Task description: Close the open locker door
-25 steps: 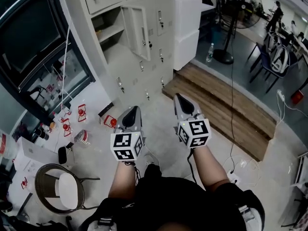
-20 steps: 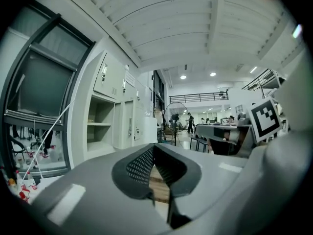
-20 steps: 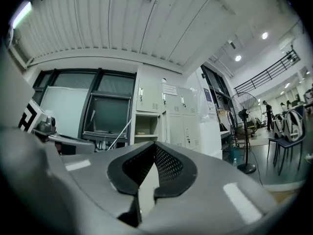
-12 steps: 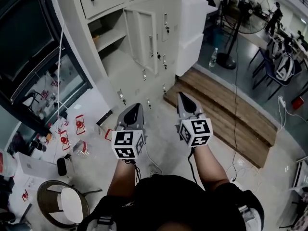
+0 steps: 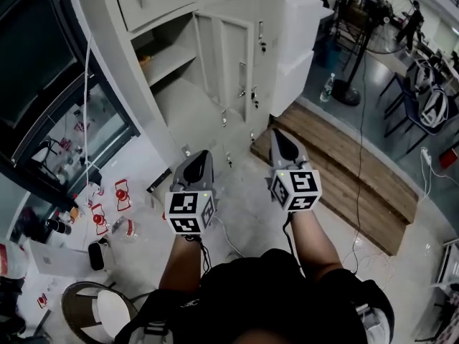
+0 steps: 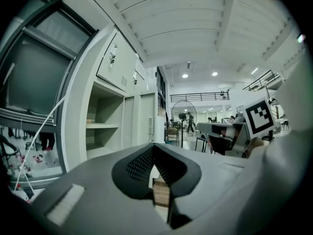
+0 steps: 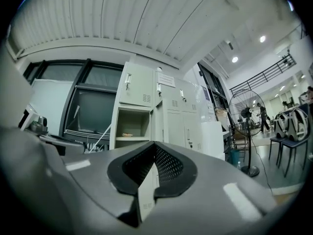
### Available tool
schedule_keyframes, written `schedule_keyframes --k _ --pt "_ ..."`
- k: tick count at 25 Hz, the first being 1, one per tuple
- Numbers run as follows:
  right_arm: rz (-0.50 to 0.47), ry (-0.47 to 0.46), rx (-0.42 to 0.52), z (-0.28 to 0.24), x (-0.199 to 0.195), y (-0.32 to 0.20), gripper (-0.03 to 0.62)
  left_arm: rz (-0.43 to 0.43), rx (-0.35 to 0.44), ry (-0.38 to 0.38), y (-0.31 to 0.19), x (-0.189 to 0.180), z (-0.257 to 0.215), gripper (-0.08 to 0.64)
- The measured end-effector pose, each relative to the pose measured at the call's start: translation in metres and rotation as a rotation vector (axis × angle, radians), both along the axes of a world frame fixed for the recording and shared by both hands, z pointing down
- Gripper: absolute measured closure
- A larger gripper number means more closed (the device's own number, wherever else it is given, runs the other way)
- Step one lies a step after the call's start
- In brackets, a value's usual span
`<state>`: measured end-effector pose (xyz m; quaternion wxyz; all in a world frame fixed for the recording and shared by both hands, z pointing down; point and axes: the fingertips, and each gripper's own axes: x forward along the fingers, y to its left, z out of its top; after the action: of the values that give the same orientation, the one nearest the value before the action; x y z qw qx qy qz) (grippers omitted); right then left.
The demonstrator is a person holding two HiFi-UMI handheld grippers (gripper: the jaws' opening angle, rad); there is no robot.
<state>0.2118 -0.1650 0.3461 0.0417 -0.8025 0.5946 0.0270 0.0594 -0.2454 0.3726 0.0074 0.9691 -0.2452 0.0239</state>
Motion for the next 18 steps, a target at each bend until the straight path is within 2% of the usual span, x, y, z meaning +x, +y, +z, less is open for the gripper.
schedule_keyframes --k 6,18 --pt "-0.008 0.014 0.009 -0.001 0.026 -0.021 0.581 -0.05 -0.005 -0.006 -0.021 0.009 0.007 0.559" --pt "-0.163 0.015 0.008 -0.005 0.076 -0.067 0.58 -0.196 0.027 0.001 -0.049 0.048 -0.008 0.559"
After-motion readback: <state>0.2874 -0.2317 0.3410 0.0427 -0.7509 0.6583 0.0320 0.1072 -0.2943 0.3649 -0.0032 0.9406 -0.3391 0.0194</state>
